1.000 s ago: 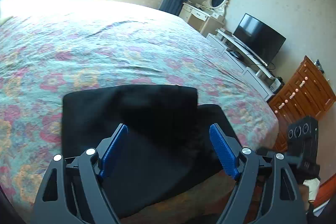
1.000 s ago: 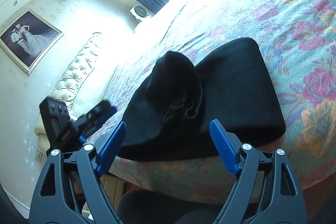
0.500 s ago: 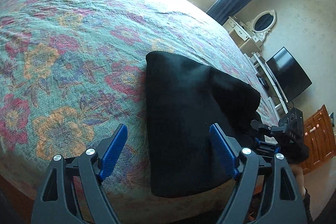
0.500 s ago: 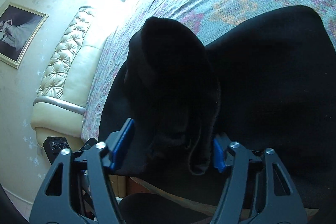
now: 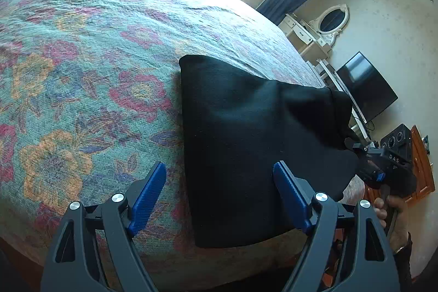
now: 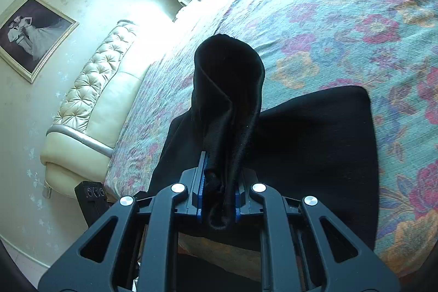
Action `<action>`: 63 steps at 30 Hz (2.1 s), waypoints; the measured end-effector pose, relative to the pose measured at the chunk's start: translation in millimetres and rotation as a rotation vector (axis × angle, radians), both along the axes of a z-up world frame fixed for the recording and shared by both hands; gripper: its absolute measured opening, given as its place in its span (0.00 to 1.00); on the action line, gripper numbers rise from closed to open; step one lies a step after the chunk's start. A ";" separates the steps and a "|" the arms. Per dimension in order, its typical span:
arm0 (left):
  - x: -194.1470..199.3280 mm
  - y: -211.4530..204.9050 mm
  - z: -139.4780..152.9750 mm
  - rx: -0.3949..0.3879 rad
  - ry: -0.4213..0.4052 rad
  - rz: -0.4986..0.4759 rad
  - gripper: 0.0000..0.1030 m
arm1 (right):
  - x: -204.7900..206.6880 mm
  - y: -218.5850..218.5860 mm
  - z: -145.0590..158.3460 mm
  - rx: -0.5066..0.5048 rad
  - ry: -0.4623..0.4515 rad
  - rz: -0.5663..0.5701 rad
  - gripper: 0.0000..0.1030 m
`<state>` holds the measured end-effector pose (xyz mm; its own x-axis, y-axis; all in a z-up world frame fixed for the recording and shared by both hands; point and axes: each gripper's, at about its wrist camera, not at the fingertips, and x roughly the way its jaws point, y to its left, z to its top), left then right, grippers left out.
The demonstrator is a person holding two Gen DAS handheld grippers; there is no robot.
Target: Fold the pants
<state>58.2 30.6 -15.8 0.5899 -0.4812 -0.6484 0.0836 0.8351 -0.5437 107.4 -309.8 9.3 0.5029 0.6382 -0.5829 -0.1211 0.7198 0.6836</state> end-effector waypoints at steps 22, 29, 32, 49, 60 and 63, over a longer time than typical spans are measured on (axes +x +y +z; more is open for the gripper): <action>4.2 -20.2 -23.5 -0.036 0.053 -0.062 0.77 | -27.7 -96.7 -56.7 0.063 0.106 -0.120 0.24; 6.1 8.3 -31.9 -0.203 0.123 -0.001 0.77 | -45.0 -141.6 -54.3 0.126 0.106 -0.191 0.77; 3.7 9.0 -34.8 -0.234 0.130 -0.006 0.77 | -47.0 -143.6 -74.1 0.218 0.161 -0.179 0.78; -3.7 -21.6 -37.1 -0.168 0.134 -0.115 0.55 | -45.2 -103.1 -81.0 0.182 0.172 -0.077 0.38; -5.3 -40.5 -22.6 0.001 0.059 -0.121 0.33 | -51.8 -102.5 -73.8 0.176 0.154 -0.066 0.33; -6.4 -43.1 -19.2 0.005 0.057 -0.116 0.32 | -51.2 -102.2 -69.3 0.172 0.149 -0.052 0.33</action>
